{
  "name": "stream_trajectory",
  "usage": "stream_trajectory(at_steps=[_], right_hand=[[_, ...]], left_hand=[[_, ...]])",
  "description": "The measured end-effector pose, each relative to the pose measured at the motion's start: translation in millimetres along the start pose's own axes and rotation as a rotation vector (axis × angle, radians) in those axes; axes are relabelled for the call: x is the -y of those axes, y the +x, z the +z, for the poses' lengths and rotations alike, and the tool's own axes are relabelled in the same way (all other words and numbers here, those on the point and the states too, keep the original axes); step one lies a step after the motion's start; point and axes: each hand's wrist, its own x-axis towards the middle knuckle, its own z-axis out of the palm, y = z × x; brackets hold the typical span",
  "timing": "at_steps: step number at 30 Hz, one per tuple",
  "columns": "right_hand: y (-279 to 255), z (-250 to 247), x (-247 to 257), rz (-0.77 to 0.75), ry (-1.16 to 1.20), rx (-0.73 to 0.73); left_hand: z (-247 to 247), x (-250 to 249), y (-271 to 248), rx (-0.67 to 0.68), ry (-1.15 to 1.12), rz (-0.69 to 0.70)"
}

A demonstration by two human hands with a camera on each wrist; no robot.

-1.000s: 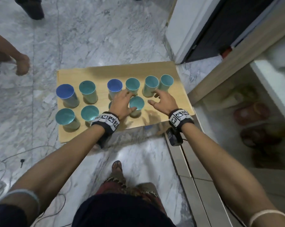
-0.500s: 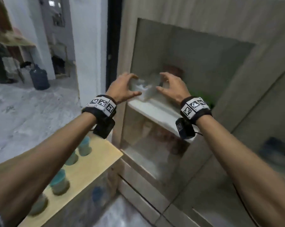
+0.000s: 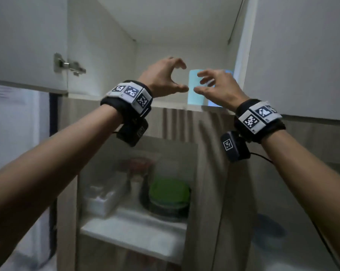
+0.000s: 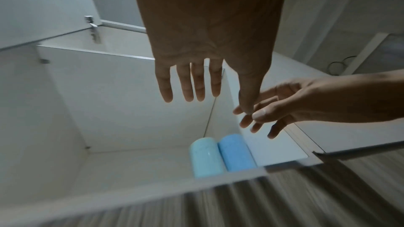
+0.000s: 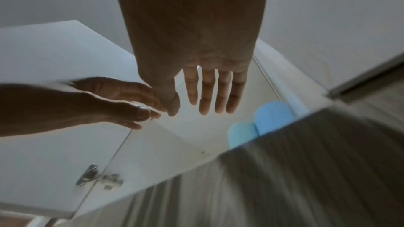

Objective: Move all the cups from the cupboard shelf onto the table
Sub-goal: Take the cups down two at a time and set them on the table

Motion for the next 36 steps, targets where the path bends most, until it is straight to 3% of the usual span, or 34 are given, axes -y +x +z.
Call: stream_trajectory(at_steps=[4, 8, 14, 19, 23, 29, 36], right_hand=[[33.5, -17.7, -4.4, 0.069, -0.162, 0.047], [62.0, -23.5, -7.7, 0.128, -0.318, 0.037], [96.5, -9.5, -16.7, 0.23, -0.559, 0.167], [106.8, 0.4, -28.7, 0.316, -0.646, 0.222], [102.3, 1.1, -33.1, 0.206, -0.749, 0.131], [84.0, -6.9, -24.2, 0.095, -0.58, 0.061], [58.2, -29.5, -2.4, -0.092, -0.166, -0.099]], left_hand=[[10.4, 1.7, 54.4, 0.141, 0.034, 0.022], [24.6, 14.2, 97.7, 0.188, 0.047, 0.01], [54.7, 31.5, 136.0, 0.314, 0.033, 0.024], [70.1, 39.4, 150.6, 0.321, 0.02, 0.063], [65.8, 37.9, 149.5, 0.278, 0.042, 0.096], [55.5, 24.5, 126.7, 0.234, 0.039, 0.097], [-13.5, -0.8, 71.4, 0.025, -0.03, 0.049]])
